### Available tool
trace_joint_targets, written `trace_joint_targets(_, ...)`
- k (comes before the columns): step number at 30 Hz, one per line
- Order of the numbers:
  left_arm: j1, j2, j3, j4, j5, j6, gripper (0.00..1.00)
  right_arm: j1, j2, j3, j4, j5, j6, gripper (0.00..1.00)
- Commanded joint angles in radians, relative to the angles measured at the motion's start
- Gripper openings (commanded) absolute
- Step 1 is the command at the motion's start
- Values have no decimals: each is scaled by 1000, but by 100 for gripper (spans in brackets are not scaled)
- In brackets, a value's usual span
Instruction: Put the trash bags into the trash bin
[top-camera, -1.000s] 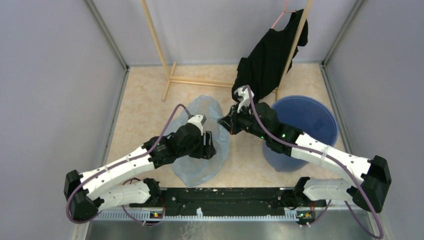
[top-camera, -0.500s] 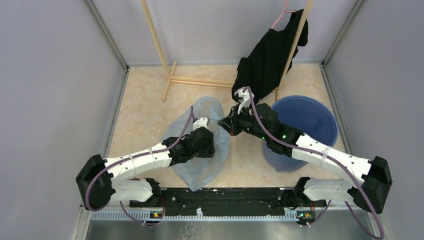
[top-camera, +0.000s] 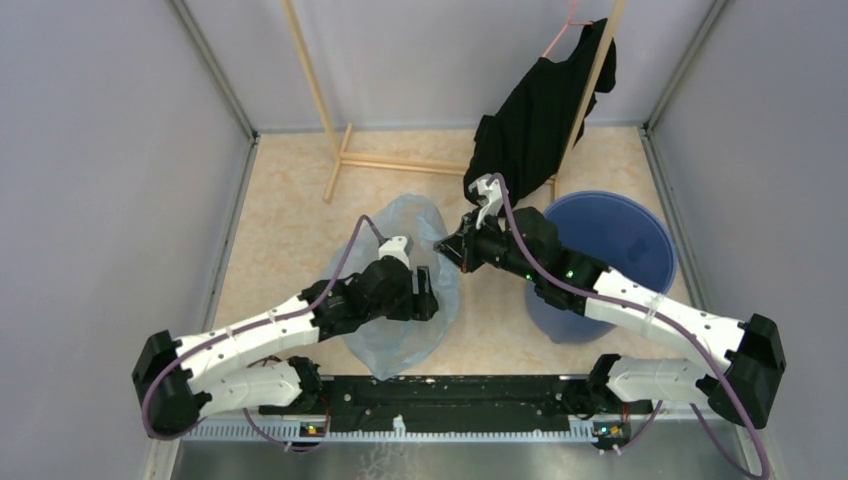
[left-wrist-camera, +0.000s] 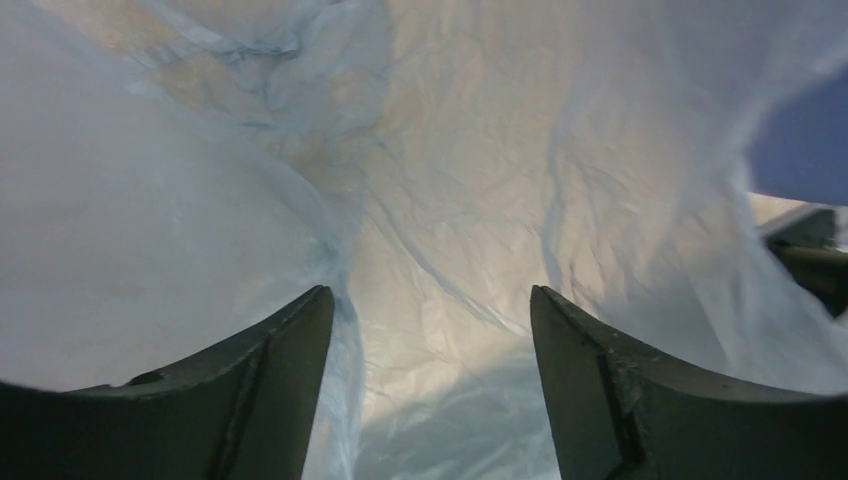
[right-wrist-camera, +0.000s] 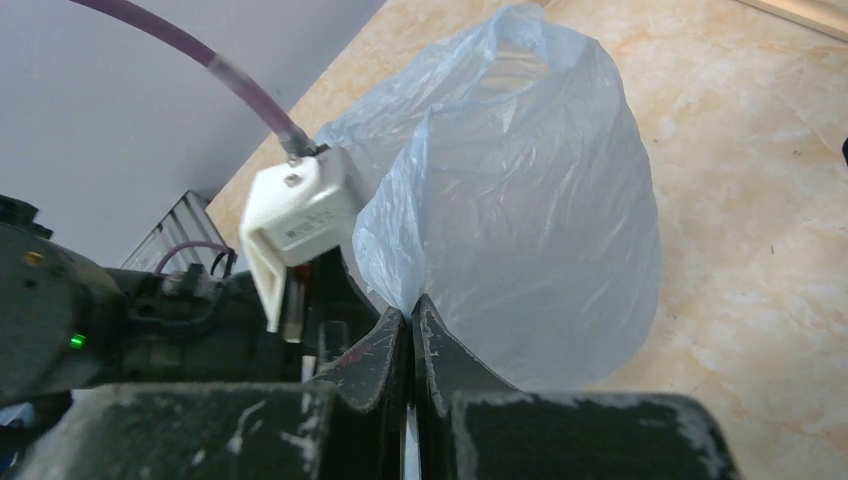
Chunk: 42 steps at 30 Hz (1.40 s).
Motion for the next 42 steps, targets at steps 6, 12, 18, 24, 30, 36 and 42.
trace_joint_targets(6,-7,-85,-38,-75,108,-29,75,-6,-11,-7,70,-28,13,0)
trace_joint_targets(12,-14,-62,-50,-115,69,-18,77,-6,-24,-13,63,-26,15,0)
trace_joint_targets(18,-37,50,-13,-209,-50,-30,79,-6,-15,-10,68,-29,14,0)
trace_joint_targets(24,-76,162,20,-223,-182,-55,82,-6,2,-7,74,-41,17,0)
trace_joint_targets(30,-114,127,70,-228,-214,-60,86,-6,-5,-14,66,-37,11,0)
trace_joint_targets(36,-120,15,64,-258,-233,-73,79,-6,-2,-22,82,-40,14,0)
trace_joint_targets(42,-120,16,52,-309,-222,-93,76,-7,7,-23,91,-56,19,0)
